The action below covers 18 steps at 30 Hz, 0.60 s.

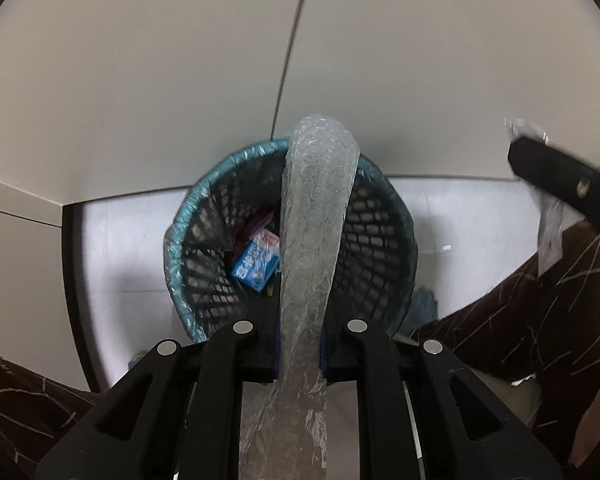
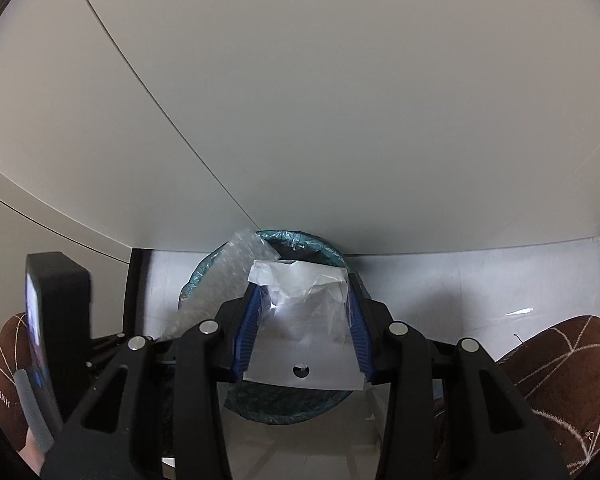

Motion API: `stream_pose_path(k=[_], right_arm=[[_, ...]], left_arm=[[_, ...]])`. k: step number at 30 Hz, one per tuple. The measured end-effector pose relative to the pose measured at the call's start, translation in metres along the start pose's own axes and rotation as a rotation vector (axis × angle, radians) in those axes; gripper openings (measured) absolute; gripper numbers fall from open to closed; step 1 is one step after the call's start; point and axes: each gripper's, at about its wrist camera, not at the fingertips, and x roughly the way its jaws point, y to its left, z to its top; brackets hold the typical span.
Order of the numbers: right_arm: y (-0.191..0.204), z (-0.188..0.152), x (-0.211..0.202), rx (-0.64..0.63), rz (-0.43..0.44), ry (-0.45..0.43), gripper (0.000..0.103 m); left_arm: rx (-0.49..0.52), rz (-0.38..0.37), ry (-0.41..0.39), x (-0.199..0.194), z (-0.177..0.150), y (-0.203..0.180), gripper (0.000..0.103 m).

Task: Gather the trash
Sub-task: 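Open the left tool dropping the bubble wrap while the right tool drops the packet into the bin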

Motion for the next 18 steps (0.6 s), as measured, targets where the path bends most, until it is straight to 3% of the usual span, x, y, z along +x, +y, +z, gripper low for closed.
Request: stream_pose_path(k=[2,4,6,9,18], right_arm=[[-0.004,-0.006,0.0,0.003,0.001,-0.002,0.039],[-0.005,-0.007,0.001,0.006,0.001,-0.002,0.039],[-0.006,-0.007,0.0,0.012,0.0,-0.005,0.039],[-0.009,-0.008,0.001,0.027,0.001,-0.008,0.039],[-0.008,-0.008,0.007,0.016,0.024,0.012,0.04]], left_arm=[[0.004,-0.003,0.013,0.003,-0.001,-0.002,0.016],[0.002,-0.003,0.009,0.002,-0.001,-0.002,0.026],[-0.013,0.004,-0.006,0.004,0.0,0.001,0.044],[-0.036,0.006,-0.033,-0.002,0.002,0.0,0.058],[-0.102,0.08,-0.161,-0.039,0.005,0.015,0.093]])
